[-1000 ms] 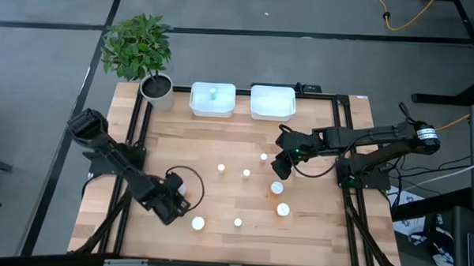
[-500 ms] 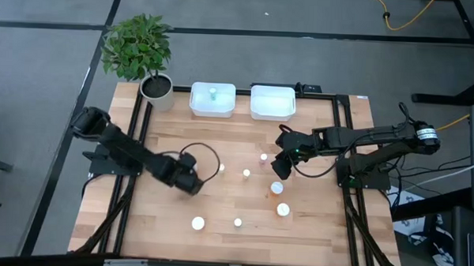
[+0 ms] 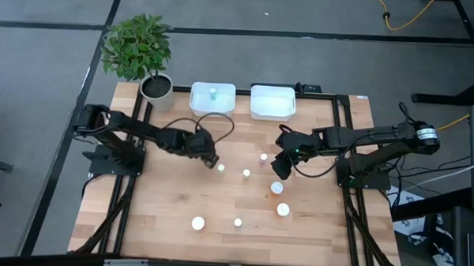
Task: Pick and place medicine bottles into bin by pill shape (circle, oval)
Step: Move the orange capsule bottle to the top center of the table, then move the orange capsule bottle to the center of the table
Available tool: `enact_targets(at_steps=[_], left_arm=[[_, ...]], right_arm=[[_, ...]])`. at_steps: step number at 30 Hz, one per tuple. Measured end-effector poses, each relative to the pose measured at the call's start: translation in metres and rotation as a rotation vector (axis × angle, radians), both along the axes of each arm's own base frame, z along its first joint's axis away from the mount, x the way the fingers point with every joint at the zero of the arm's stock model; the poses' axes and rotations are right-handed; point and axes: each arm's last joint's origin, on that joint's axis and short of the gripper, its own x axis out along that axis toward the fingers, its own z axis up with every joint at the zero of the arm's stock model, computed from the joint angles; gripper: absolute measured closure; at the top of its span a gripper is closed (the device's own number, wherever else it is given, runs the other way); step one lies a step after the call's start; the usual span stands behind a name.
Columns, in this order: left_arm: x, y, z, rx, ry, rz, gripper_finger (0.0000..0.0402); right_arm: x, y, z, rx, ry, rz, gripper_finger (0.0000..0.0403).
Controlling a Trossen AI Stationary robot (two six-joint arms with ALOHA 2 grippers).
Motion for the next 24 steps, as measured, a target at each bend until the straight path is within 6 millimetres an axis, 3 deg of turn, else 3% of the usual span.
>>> enact_targets(at_steps=[8, 16, 24], left_arm=[[0.014, 0.032, 0.004, 0.045, -0.132, -0.046, 0.0237], [0.02, 0.034, 0.005, 0.012, -0.151, -0.065, 0.0237], [0.009, 0.008, 0.062, -0.056, -0.088, -0.128, 0.0252]], right_arm=[[0.0, -0.001, 0.0, 0.0, 0.0, -0.005, 0.0231], [0.0, -0.001, 0.0, 0.001, -0.003, -0.005, 0.0231], [0.0, -0.001, 0.0, 0.001, -0.002, -0.005, 0.0231]])
